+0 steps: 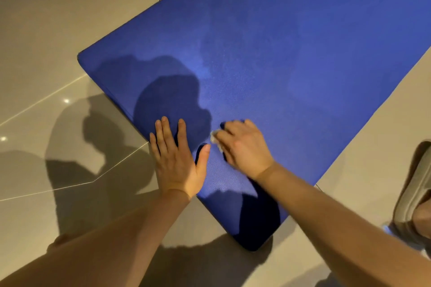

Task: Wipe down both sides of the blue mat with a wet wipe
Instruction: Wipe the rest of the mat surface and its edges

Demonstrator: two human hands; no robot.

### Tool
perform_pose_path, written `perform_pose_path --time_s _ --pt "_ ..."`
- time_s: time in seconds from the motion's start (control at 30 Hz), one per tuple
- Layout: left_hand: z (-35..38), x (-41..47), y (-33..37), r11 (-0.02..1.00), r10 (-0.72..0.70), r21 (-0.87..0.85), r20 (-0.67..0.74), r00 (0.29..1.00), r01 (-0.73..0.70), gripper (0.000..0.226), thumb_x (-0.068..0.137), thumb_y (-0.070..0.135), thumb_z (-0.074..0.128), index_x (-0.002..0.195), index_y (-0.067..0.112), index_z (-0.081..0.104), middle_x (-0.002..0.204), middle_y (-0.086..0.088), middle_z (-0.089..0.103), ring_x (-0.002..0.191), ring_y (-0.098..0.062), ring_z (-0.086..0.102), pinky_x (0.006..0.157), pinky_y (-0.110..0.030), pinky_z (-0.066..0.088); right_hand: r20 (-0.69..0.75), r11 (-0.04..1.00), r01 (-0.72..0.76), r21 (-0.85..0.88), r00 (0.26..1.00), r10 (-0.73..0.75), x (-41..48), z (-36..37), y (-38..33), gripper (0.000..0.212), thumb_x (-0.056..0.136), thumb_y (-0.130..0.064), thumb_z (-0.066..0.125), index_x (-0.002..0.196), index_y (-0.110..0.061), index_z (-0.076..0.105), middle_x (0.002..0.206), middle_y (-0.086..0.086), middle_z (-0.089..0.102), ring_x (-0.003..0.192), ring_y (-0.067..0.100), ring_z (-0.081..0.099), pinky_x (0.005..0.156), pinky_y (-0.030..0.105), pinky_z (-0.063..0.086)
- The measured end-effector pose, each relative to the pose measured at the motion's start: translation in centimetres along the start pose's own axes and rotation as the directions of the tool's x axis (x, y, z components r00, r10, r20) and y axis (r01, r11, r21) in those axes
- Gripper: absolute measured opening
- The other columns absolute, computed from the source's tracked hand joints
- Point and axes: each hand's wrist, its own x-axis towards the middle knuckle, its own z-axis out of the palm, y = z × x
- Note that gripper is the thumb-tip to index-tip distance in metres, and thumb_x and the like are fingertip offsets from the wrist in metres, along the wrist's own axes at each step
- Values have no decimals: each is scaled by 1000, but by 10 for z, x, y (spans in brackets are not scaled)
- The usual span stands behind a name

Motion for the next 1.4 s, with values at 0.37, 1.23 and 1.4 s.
perform_pose_path --time_s 0.37,1.23,1.4 --pt "0 0 1 1000 -14 -2 14 1000 14 90 95 74 20 159 11 25 166 -22 9 156 -34 1 124 -56 12 -81 915 -365 174 920 383 38 4 -11 11 86 -5 60 91 -10 68 83 10 59 71 34 55 62 42 44" --pt "1 -1 -1 999 -21 37 67 998 18 88 89 65 38 159 12 24 166 -22 10 155 -35 0 124 -55 11 -155 813 -562 150 799 581 77 3 32 16 95 -11 56 81 -6 61 80 14 55 68 37 51 56 37 33" --pt "-5 1 0 999 4 40 82 997 -8 88 92 66 34 159 11 22 165 -24 11 155 -38 3 124 -56 12 -35 897 -395 198 912 410 56 7 -17 12 96 -11 55 89 -10 65 85 7 60 71 30 56 57 36 43"
